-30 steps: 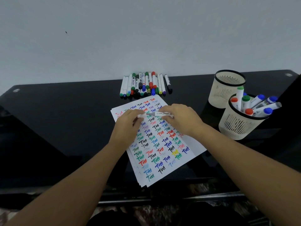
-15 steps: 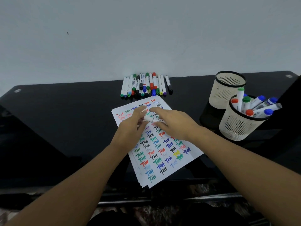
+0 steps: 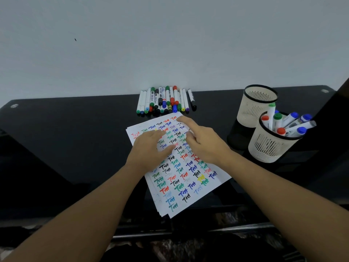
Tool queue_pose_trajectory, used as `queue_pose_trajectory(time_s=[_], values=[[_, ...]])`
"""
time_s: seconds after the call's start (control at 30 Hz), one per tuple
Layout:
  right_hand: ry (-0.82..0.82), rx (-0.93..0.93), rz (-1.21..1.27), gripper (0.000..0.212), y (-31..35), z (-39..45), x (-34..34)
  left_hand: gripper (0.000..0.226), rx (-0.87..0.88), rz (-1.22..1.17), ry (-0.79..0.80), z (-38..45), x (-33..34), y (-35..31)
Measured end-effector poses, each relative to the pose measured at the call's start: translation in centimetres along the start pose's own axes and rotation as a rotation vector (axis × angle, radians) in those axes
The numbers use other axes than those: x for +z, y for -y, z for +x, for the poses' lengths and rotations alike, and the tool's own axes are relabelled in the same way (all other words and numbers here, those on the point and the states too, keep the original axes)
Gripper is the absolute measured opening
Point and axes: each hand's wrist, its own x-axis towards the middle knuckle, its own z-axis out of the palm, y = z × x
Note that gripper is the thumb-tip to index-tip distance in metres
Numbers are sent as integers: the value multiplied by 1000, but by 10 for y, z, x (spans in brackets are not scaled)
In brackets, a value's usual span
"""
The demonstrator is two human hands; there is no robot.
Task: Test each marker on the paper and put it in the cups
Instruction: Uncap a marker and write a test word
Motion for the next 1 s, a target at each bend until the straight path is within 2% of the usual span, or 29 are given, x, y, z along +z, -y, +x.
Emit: queue_pose_trajectory(time_s=[0.13, 0.23, 0.4, 0.53, 0.6, 0.7, 0.8, 0.9, 1.0], values=[[-31, 32, 52, 52, 2, -6, -3, 74, -15, 5, 11, 2, 1, 2], [-52, 100, 240, 52, 2, -9, -6, 75, -30, 2, 32, 2, 1, 1], [-23, 240, 369, 36, 6, -17, -18, 77, -21, -12, 149, 6, -11, 0], [65, 284, 508, 44, 1, -25, -29, 91, -1, 196, 262, 4, -18, 3], [74, 270, 470, 47, -3, -30, -31, 100, -44, 217, 275, -5, -19, 3], [-13, 275, 368, 36, -2, -34, -29, 108, -51, 232, 279, -24, -17, 1], [-81, 315, 379, 20, 2, -37, -29, 111, -48, 250, 303, -36, -13, 2], [-97, 363, 405, 37, 7, -40, -29, 113, -36, 267, 292, -40, -12, 3], [-198, 317, 208, 44, 8, -42, -32, 112, -39, 249, 294, -39, -13, 3]])
